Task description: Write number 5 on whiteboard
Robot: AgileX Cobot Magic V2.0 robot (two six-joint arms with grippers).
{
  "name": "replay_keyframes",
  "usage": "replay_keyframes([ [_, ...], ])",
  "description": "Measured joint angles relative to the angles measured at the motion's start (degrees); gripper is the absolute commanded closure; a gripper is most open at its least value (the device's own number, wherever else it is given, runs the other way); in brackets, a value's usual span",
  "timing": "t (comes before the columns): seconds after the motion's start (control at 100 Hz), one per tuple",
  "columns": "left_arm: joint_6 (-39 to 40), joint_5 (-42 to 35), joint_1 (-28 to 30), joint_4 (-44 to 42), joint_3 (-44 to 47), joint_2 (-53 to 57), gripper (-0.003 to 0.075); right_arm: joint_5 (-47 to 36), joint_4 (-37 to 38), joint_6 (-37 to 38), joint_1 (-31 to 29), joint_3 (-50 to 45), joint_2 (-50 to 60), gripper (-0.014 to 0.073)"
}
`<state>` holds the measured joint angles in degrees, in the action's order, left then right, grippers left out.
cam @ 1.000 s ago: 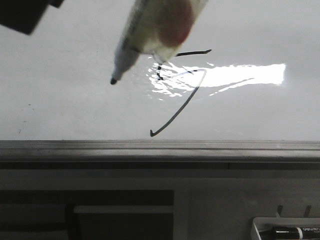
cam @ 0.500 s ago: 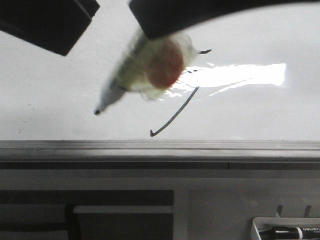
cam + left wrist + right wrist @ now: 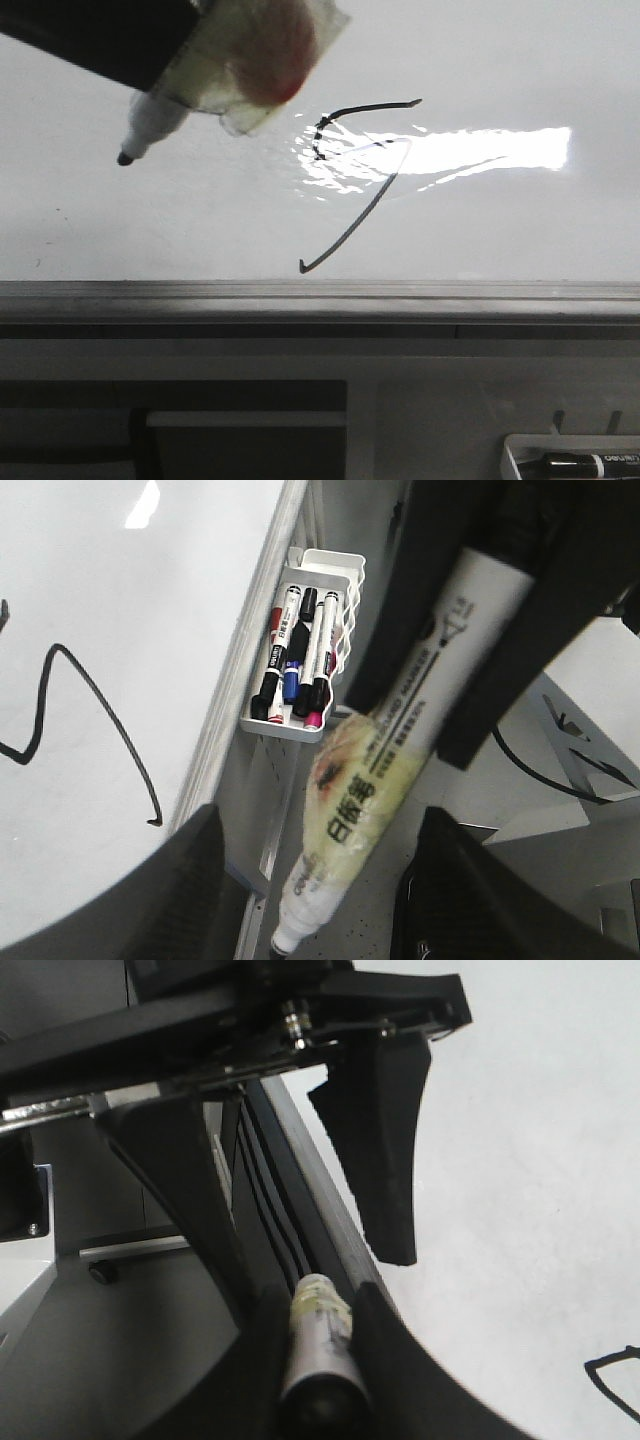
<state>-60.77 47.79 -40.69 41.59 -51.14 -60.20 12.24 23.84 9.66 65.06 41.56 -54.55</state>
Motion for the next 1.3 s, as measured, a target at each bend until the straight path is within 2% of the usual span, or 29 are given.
replay_keyframes([
  [0.15, 0.00, -0.56, 0.00, 0.08, 0.00, -0.98, 0.0439, -0.38, 0.00, 0.00, 0.22, 0.00, 0.00, 0.0662],
  [0.47, 0.00, -0.36, -0.14, 0.46, 0.00, -5.68, 0.0447, 0.47, 0.00, 0.00, 0.22, 0.00, 0.00, 0.0662],
  [0.56, 0.00, -0.36, -0.14, 0.46, 0.00, -5.82, 0.0500, 0.60, 0.00, 0.00, 0.22, 0.00, 0.00, 0.0662],
  [0.79, -1.96, 0.64, -0.47, -0.05, 0.00, -5.82, 0.0741, 0.60, -0.26, 0.20, 0.22, 0.00, 0.00, 0.0662],
  [0.95, -3.80, 0.90, -0.58, -0.76, 0.00, -5.82, 0.0741, 0.60, -1.14, 0.45, 0.22, 0.00, 0.00, 0.0654],
  [1.05, -4.04, 0.90, -0.58, -0.76, 0.00, -5.82, 0.0741, 0.75, -1.26, 0.45, 0.22, 0.00, 0.00, 0.0551],
  [1.219, -3.32, 1.38, -0.63, -0.22, 0.12, -5.82, 0.0741, 3.32, -0.86, 0.45, 0.22, 0.00, 0.00, 0.0164],
  [1.299, -1.94, 0.27, -0.63, 0.15, 0.72, -5.82, 0.0741, 4.35, -0.78, 0.45, 0.22, 0.27, 0.00, 0.0112],
])
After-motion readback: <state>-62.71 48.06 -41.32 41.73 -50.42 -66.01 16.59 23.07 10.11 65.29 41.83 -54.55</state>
